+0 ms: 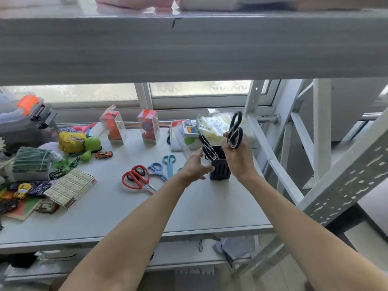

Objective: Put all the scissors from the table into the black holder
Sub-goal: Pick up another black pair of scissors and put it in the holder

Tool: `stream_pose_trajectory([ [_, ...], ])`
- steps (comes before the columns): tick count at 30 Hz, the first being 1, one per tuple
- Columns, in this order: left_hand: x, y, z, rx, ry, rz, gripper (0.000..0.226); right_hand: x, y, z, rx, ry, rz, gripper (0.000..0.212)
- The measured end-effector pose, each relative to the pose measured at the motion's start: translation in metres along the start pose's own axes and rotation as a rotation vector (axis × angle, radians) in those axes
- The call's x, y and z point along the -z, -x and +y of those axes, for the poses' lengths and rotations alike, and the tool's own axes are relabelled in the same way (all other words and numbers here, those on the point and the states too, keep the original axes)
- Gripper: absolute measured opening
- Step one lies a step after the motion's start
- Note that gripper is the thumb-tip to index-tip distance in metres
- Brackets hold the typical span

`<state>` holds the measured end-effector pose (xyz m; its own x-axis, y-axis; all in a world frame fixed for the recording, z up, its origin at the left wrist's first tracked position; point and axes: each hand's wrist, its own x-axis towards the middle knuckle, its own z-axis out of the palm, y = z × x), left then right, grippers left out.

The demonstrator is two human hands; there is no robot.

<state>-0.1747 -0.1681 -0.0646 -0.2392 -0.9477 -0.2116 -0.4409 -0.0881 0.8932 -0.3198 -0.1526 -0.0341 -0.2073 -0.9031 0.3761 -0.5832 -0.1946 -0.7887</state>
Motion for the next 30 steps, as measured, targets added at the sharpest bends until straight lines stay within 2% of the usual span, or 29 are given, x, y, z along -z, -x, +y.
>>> stream_pose_trajectory([
  [3, -0.004, -0.005, 0.0, 0.02, -0.002, -0.024, 0.048, -0.008, -0.01, 0.008, 0.001, 0.32, -0.211, 0.013],
  [5, -0.005, -0.007, 0.001, 0.038, 0.007, -0.026, 0.044, -0.012, -0.012, 0.008, -0.01, 0.449, -0.274, 0.02],
  [15, -0.01, -0.012, -0.003, 0.035, 0.105, 0.021, 0.035, -0.017, -0.02, -0.004, -0.07, 0.585, -0.426, 0.016],
  [18, -0.011, -0.011, -0.003, 0.028, 0.128, 0.019, 0.035, -0.014, -0.019, -0.005, -0.034, 0.665, -0.431, 0.023],
  [21, -0.012, -0.008, -0.002, 0.016, 0.143, 0.018, 0.036, -0.013, -0.019, -0.003, 0.023, 0.715, -0.398, 0.027],
  [24, -0.01, -0.008, -0.004, 0.015, 0.134, 0.002, 0.037, -0.014, -0.018, 0.006, 0.044, 0.638, -0.304, 0.027],
  [27, 0.001, -0.007, -0.013, 0.017, 0.112, 0.002, 0.048, -0.01, -0.014, 0.012, 0.058, 0.453, -0.101, 0.032],
  [30, 0.026, -0.004, -0.033, 0.001, 0.143, 0.099, 0.056, -0.004, -0.001, 0.011, 0.053, 0.271, 0.101, 0.026],
])
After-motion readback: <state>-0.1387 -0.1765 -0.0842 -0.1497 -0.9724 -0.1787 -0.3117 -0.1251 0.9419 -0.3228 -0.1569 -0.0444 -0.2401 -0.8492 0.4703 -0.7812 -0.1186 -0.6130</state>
